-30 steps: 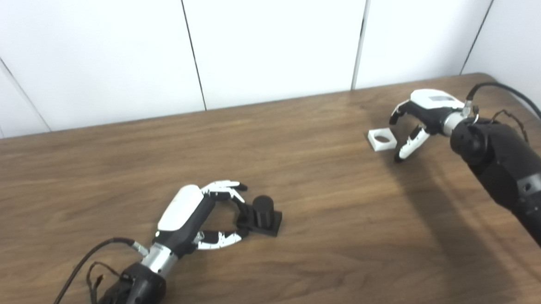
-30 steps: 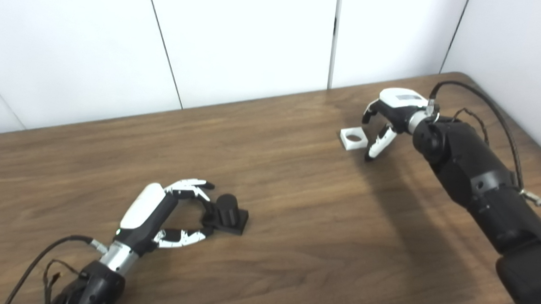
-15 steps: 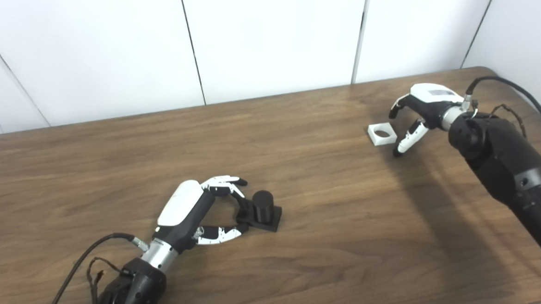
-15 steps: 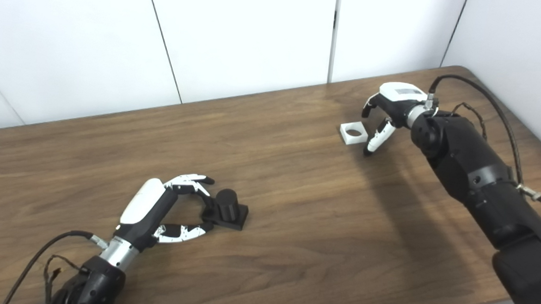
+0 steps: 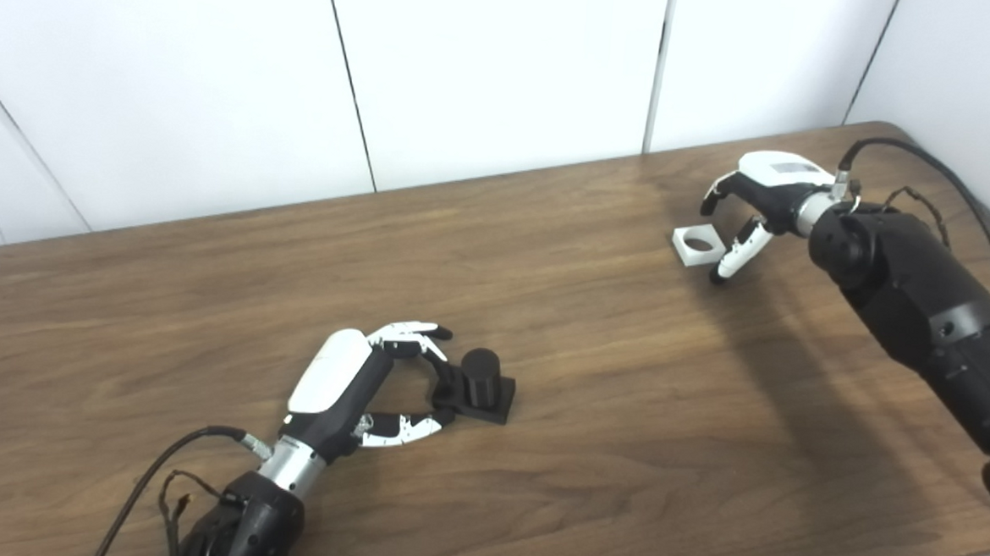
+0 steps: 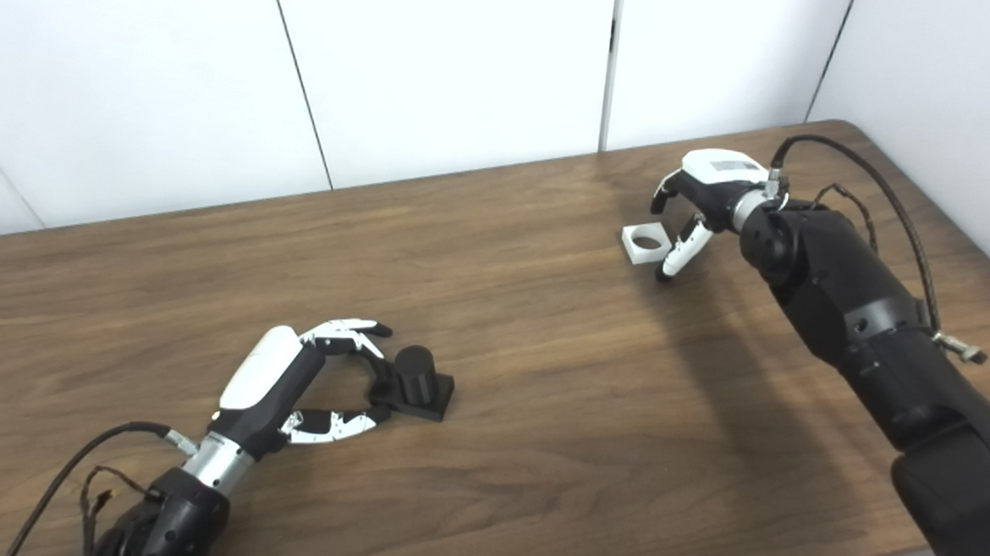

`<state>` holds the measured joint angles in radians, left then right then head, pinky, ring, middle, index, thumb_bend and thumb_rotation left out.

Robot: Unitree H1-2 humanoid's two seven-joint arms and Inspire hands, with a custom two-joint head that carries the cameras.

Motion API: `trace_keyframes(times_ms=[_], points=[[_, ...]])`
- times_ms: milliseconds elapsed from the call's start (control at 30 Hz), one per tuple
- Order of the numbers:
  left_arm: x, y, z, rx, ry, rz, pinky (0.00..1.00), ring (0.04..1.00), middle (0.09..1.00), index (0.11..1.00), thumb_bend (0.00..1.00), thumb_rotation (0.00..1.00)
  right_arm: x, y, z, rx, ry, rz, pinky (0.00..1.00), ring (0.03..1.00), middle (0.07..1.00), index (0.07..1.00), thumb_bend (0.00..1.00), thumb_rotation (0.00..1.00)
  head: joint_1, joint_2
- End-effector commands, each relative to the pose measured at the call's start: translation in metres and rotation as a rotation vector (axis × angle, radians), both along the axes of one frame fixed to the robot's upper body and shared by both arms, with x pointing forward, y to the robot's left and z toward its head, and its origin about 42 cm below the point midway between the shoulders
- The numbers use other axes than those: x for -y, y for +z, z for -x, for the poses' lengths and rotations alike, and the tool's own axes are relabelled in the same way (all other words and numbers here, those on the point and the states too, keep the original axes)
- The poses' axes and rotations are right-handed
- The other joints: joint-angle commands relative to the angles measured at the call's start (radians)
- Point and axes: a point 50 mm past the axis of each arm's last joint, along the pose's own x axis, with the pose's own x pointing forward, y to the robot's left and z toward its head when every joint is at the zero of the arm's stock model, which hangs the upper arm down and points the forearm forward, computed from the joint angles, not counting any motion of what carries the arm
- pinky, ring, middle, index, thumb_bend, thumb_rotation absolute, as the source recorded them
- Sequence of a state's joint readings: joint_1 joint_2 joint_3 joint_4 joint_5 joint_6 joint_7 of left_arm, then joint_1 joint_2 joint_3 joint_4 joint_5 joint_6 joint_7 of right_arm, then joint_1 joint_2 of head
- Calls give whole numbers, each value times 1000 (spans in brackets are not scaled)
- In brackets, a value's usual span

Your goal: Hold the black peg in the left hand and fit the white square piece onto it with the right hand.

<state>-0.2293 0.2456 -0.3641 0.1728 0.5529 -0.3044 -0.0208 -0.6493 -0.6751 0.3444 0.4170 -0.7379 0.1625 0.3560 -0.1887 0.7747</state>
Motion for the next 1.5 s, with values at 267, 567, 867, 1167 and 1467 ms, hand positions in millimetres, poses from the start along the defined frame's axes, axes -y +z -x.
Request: trace_keyframes(times_ms=[267,567,867,1167,1467], points=[[-12,-30,11,-123,34,-77,681,819,791,490,523,69,-28,12,-10,25,81,-13,864,892,856,727,783,258,3,4],[-13,-30,11,-121,31,-80,675,819,791,490,522,70,-23,7,-8,28,64,-4,858,879,842,625,764,208,4,8],[-14,-30,12,-126,34,-78,682,821,788,489,523,69,-14,6,-6,30,40,21,866,875,828,490,521,147,5,12],[-16,-28,12,-129,33,-81,678,822,790,490,522,71,-9,5,-4,40,36,42,866,871,803,485,519,140,5,14],[-16,-28,11,-128,32,-84,672,820,791,490,523,70,-7,6,-3,83,66,49,846,840,777,485,521,137,5,15]])
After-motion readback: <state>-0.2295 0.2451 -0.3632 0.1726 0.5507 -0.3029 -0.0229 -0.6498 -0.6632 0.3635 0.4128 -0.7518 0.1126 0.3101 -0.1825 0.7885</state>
